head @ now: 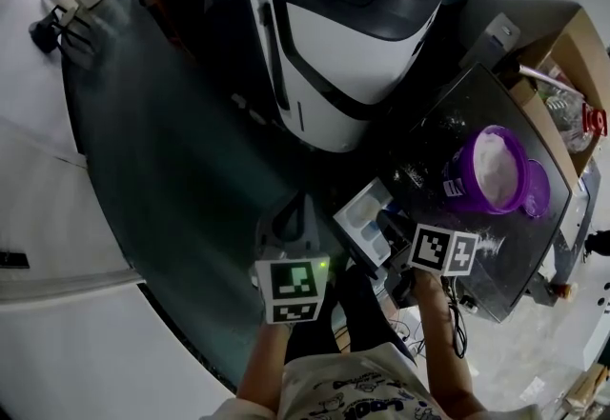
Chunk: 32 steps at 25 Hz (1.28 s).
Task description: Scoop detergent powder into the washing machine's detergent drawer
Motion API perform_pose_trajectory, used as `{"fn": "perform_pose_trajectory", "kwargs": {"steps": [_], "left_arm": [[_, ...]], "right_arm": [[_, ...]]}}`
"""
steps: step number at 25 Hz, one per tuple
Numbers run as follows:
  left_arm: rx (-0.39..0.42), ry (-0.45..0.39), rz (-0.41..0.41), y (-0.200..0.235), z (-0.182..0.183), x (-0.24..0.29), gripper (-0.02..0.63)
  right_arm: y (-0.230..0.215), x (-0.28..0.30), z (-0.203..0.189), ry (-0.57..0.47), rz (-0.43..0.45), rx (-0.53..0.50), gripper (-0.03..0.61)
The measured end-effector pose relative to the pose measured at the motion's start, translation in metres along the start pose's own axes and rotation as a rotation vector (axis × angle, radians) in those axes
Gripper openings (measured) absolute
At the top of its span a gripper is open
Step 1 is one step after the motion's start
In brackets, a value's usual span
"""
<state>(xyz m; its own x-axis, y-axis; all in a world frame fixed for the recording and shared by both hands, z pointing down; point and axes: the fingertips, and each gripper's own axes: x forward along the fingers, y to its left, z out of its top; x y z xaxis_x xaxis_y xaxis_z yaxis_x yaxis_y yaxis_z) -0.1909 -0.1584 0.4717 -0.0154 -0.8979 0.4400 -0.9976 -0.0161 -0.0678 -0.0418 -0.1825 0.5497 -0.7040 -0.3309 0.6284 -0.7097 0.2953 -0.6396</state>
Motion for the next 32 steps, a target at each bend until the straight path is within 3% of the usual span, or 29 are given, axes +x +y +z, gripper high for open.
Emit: {"fn": "perform_pose_trajectory", "kwargs": {"steps": [5, 32], "left_arm": [[-0.006, 0.006, 0.003, 0.0, -0.004, 0.002, 0.002], [-0.033, 0.026, 0.045, 0.011, -0.015, -0.004, 0.002]], "right_arm": [[-0.005, 0.008, -0.003, 0.022, -0.062, -0.103, 0.021], [-0.025, 0.039, -0.014, 0.122, -0.475, -0.91, 0.021]]}}
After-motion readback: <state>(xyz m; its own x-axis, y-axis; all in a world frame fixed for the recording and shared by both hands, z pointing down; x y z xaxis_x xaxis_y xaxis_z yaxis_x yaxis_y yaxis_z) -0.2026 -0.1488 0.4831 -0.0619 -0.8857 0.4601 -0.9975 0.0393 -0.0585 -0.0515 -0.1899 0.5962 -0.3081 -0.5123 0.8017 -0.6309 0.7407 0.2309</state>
